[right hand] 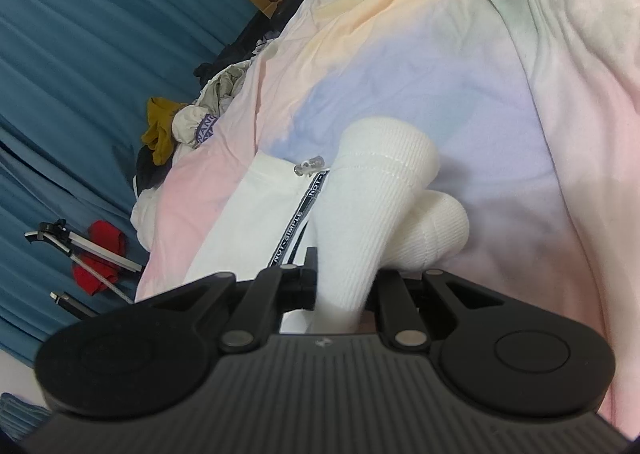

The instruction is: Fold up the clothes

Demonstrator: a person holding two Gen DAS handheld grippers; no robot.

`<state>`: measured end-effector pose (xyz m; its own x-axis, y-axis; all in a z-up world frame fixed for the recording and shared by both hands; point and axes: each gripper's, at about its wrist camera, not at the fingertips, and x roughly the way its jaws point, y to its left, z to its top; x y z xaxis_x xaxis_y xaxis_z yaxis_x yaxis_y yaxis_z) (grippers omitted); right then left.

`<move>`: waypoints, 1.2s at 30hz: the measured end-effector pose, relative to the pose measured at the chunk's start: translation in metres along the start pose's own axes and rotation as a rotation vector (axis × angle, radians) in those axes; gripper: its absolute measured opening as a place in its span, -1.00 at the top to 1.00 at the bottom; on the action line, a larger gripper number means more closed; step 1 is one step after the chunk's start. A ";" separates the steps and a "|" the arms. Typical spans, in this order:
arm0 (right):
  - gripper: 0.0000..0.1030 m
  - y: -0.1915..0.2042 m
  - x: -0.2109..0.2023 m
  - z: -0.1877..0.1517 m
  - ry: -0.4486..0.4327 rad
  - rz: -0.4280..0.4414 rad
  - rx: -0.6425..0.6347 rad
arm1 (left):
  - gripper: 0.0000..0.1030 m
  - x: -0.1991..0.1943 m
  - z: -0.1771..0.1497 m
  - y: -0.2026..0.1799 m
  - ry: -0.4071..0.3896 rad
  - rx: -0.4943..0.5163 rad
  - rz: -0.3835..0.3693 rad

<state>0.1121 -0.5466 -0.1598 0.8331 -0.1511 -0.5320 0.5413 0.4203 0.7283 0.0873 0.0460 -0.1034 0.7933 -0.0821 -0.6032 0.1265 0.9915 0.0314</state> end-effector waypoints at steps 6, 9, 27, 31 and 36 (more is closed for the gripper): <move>0.77 0.000 0.001 0.000 0.000 0.001 0.000 | -0.37 -0.002 -0.002 0.006 0.004 0.021 0.056; 0.77 0.001 0.000 -0.001 -0.003 -0.001 -0.008 | -0.40 0.008 -0.007 0.011 0.039 0.006 0.058; 0.77 0.060 -0.028 -0.005 -0.139 0.010 -0.264 | -0.41 0.016 -0.013 0.016 0.045 0.021 0.039; 0.77 0.081 -0.038 -0.008 -0.182 0.011 -0.352 | -0.41 0.015 -0.013 0.016 0.045 0.024 0.037; 0.77 0.116 -0.049 -0.016 -0.233 0.019 -0.498 | -0.41 0.015 -0.011 0.018 0.049 0.014 0.031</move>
<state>0.1326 -0.4762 -0.0560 0.8762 -0.3096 -0.3695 0.4535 0.7891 0.4143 0.0950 0.0634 -0.1205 0.7668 -0.0455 -0.6403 0.1108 0.9919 0.0623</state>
